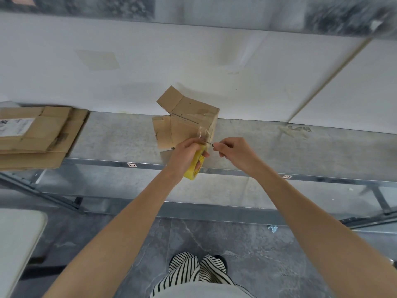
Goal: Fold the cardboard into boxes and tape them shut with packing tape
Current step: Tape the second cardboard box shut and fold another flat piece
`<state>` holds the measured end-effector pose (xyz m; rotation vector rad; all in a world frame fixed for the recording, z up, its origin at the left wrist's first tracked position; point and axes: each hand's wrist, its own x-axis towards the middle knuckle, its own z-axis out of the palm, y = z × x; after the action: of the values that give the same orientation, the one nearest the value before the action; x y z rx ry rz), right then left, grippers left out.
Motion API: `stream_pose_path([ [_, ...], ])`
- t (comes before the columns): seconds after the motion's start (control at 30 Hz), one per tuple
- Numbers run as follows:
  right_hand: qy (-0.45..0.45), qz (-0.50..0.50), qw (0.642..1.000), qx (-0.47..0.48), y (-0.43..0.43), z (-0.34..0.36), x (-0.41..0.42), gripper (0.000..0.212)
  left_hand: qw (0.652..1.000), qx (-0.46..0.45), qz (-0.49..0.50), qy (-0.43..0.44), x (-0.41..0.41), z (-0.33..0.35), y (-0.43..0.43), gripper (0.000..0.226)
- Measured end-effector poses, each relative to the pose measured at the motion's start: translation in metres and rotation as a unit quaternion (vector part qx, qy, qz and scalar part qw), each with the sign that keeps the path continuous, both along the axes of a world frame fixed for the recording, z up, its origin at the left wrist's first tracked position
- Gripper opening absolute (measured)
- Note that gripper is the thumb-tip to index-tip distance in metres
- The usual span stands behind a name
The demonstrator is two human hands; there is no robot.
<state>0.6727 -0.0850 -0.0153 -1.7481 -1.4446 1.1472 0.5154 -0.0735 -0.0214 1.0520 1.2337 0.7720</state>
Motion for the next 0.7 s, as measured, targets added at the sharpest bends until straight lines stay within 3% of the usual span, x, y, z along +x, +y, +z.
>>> stream_pose_path([
  [0.1,0.005,0.006,1.0,-0.003,0.0,-0.003,0.006,0.022,1.0,0.002,0.002,0.0,0.0,0.002,-0.001,0.021],
  [0.3,-0.081,-0.025,0.996,-0.035,0.006,-0.033,0.044,0.017,1.0,-0.001,0.005,0.014,-0.002,0.0,0.002,0.019],
  [0.47,-0.204,-0.077,0.976,-0.014,0.011,-0.072,0.057,0.018,0.997,0.032,-0.006,0.07,-0.002,-0.003,0.001,0.021],
  [0.6,-0.315,-0.021,0.949,-0.016,0.015,-0.076,0.052,0.033,0.991,0.063,-0.005,0.114,0.001,-0.007,0.0,0.026],
  [0.7,-0.244,-0.051,0.968,0.029,0.029,-0.055,0.038,0.041,0.986,0.085,0.019,0.143,0.004,-0.007,-0.001,0.016],
])
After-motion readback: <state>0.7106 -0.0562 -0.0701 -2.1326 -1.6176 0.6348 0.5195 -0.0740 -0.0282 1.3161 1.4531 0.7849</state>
